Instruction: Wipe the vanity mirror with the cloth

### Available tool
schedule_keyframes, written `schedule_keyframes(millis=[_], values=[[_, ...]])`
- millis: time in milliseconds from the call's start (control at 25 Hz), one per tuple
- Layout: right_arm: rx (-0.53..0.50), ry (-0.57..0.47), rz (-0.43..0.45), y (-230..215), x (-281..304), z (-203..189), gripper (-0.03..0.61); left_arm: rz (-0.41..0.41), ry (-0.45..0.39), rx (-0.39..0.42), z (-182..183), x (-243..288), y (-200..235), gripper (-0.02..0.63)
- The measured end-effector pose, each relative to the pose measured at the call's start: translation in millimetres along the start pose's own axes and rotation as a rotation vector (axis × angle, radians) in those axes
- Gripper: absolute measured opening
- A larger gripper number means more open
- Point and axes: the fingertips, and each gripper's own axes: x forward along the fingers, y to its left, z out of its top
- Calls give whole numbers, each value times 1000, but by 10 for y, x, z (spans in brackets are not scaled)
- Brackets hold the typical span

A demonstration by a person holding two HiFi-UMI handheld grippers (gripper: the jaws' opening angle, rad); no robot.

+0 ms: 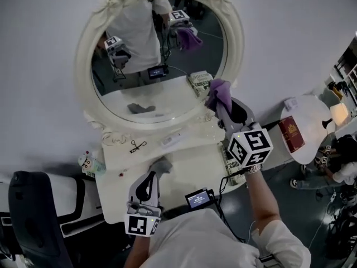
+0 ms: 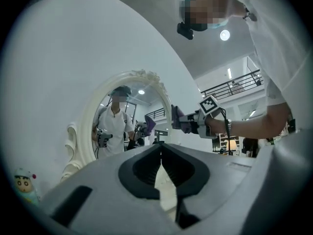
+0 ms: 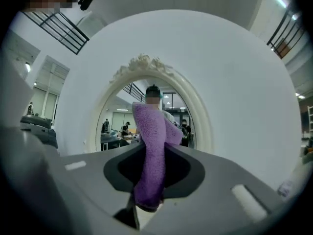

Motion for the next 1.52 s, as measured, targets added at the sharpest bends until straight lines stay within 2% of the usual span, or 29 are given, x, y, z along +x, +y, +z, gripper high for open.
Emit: schedule_keyframes(millis=[160, 400, 640, 840, 1080, 1320, 1520], values=[[-89, -107, -21, 211, 300, 712, 91, 11, -55, 56, 377, -156, 179, 6], [-92, -198, 17, 796, 831, 1511, 91, 16, -104, 104, 737, -375, 508, 6], [-89, -207, 38, 1373, 1363, 1795, 91, 40, -123, 115, 844, -547, 798, 5], [-37, -198, 50, 1488, 1549, 1884, 92, 38, -126, 129, 893, -539, 783, 6], [-20, -204, 32, 1284, 1545, 1945, 91, 46, -118, 139, 877, -408, 650, 6], [16, -213, -13, 588, 1371, 1934, 91, 28, -116, 131, 783, -111, 363, 6], [-3, -195, -81, 93, 1274, 1815, 94, -8, -116, 125, 731, 158, 146, 6]])
